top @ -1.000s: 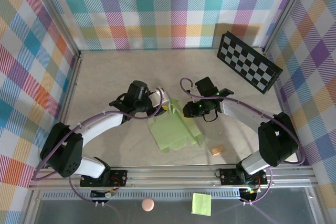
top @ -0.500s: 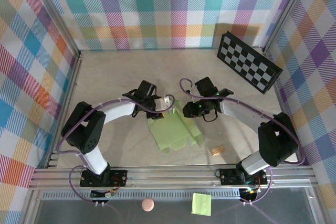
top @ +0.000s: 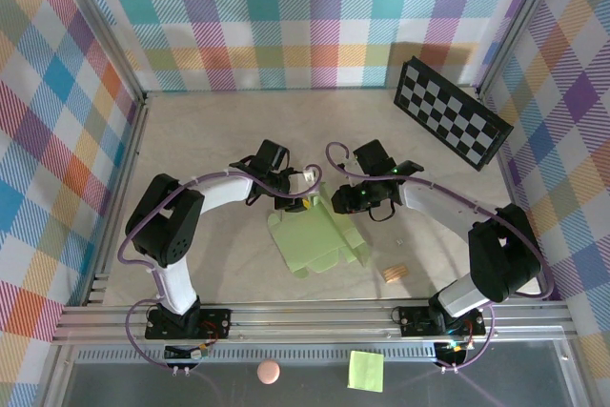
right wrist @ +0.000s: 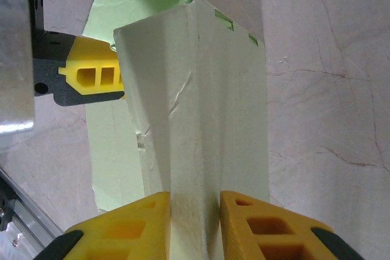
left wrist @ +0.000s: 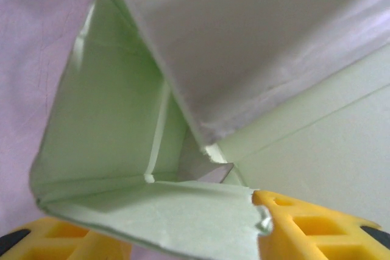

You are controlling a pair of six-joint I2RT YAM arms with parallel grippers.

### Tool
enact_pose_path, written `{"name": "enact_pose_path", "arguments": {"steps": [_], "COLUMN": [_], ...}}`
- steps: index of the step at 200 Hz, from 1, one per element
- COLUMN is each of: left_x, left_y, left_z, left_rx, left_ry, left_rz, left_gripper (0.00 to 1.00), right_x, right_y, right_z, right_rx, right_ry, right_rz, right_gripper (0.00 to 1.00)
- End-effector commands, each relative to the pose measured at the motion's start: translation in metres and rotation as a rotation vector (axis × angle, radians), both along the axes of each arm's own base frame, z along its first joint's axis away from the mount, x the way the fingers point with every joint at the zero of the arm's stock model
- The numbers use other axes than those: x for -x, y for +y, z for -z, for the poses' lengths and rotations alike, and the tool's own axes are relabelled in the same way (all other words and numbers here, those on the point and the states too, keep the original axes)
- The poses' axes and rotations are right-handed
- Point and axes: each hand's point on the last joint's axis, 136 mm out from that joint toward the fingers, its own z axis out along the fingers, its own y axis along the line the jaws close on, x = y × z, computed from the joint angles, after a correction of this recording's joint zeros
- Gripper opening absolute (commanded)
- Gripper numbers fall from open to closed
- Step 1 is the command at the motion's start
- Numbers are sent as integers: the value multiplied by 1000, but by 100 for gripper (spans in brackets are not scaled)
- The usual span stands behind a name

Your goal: Fold the paper box

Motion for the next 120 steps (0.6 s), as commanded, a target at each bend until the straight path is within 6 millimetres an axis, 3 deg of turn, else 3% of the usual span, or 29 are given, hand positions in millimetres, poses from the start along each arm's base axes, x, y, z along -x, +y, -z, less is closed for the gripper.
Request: {"name": "enact_pose_path", "arguments": {"steps": [1,71,120], "left_x": [6,24,40], "left_y": [-9,-13,-13], "left_z": [-13,-27,-24], "left_rx": [63,142,133], "left_ry": [42,83,125], "left_rz": [43,57,67], "left_gripper": [52,46,45], "right_x": [0,-1,-2], "right_y": [-2,-1,-1], "right_z": [9,7,7], "right_rx": [40,32,29], "right_ry": [14,11,10], "right_rz": [-6,-8,-12], "right_gripper": [27,27,27]}}
